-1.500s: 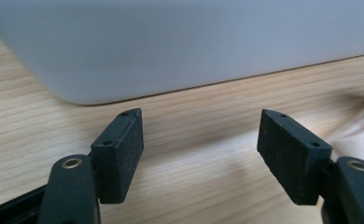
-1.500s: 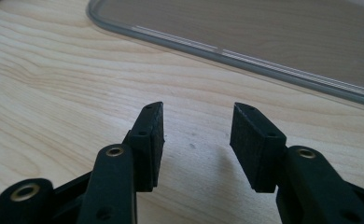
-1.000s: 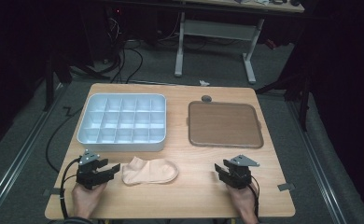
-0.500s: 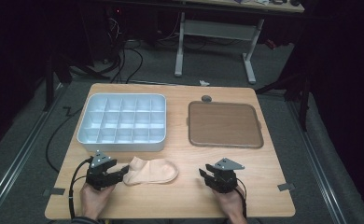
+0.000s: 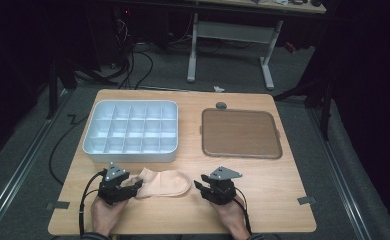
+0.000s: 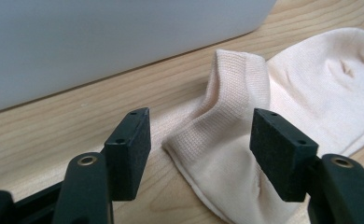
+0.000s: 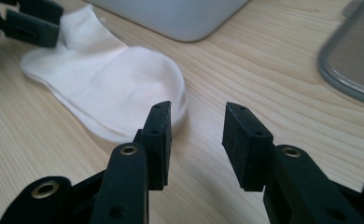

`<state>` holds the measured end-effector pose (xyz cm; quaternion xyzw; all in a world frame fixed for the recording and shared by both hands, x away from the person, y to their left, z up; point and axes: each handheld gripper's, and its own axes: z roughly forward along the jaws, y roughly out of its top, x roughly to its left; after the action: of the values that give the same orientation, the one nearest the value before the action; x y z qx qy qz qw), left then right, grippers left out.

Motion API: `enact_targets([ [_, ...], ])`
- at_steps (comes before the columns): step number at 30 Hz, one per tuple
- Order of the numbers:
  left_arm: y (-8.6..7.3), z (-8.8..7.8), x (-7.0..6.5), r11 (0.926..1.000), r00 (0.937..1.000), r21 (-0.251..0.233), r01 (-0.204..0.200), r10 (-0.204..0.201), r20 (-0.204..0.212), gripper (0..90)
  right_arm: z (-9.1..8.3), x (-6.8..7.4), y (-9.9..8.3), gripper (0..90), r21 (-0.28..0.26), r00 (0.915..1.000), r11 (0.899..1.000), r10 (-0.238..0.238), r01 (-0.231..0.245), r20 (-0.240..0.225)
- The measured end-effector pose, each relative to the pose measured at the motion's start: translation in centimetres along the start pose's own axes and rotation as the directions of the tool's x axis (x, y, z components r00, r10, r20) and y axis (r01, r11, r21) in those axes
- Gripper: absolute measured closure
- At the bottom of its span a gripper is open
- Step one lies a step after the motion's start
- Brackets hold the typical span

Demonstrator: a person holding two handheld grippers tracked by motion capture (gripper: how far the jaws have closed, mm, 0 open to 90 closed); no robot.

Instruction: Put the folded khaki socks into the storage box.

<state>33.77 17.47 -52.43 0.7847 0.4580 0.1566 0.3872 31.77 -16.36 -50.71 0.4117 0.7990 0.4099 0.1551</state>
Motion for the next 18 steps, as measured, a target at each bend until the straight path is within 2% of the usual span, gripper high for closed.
enact_targets([
  [2,0.0,0.3,0.0,0.9999,0.9996,0.007,-0.009,0.01,-0.027,39.6,1.1,0.6,0.9,62.0,-0.004,0.9998,1.0,0.012,-0.012,-0.014],
  [4,0.0,0.3,0.0,0.9999,0.9995,0.009,-0.009,0.01,-0.032,39.7,1.5,0.8,1.2,61.8,0.001,0.9999,1.0,0.007,-0.007,-0.016],
  [5,0.0,0.4,0.0,0.9999,0.9992,0.015,0.0,0.001,-0.039,39.8,2.4,1.3,1.6,61.5,0.022,0.9999,1.0,-0.012,0.012,-0.005],
  [7,0.0,0.3,0.0,0.9997,0.999,0.023,0.004,-0.003,-0.044,39.9,2.8,1.4,1.7,61.6,0.038,0.9998,0.999,-0.019,0.019,0.004],
  [8,-0.1,0.3,-0.1,0.9995,0.9988,0.032,0.001,0.0,-0.049,40.0,3.6,1.6,1.7,61.6,0.08,0.9998,0.997,-0.018,0.017,0.008],
  [11,-0.2,0.5,-0.2,0.9985,0.9977,0.052,-0.021,0.024,-0.063,40.1,4.0,1.6,1.6,61.6,0.096,0.9991,0.995,-0.035,0.032,0.023],
  [13,-0.3,0.7,-0.2,0.999,0.9982,0.043,-0.011,0.014,-0.059,40.8,4.1,1.4,1.5,61.8,0.096,0.999,0.995,-0.03,0.027,0.033],
  [16,-0.4,0.7,-0.5,0.9988,0.9977,0.04,-0.026,0.029,-0.062,44.0,4.2,1.0,1.1,66.8,0.106,0.9991,0.994,-0.023,0.019,0.036],
  [18,-0.4,0.7,-0.5,0.9987,0.9976,0.038,-0.035,0.037,-0.059,47.5,4.3,1.0,0.8,71.6,0.122,0.9996,0.992,-0.022,0.02,0.018],
])
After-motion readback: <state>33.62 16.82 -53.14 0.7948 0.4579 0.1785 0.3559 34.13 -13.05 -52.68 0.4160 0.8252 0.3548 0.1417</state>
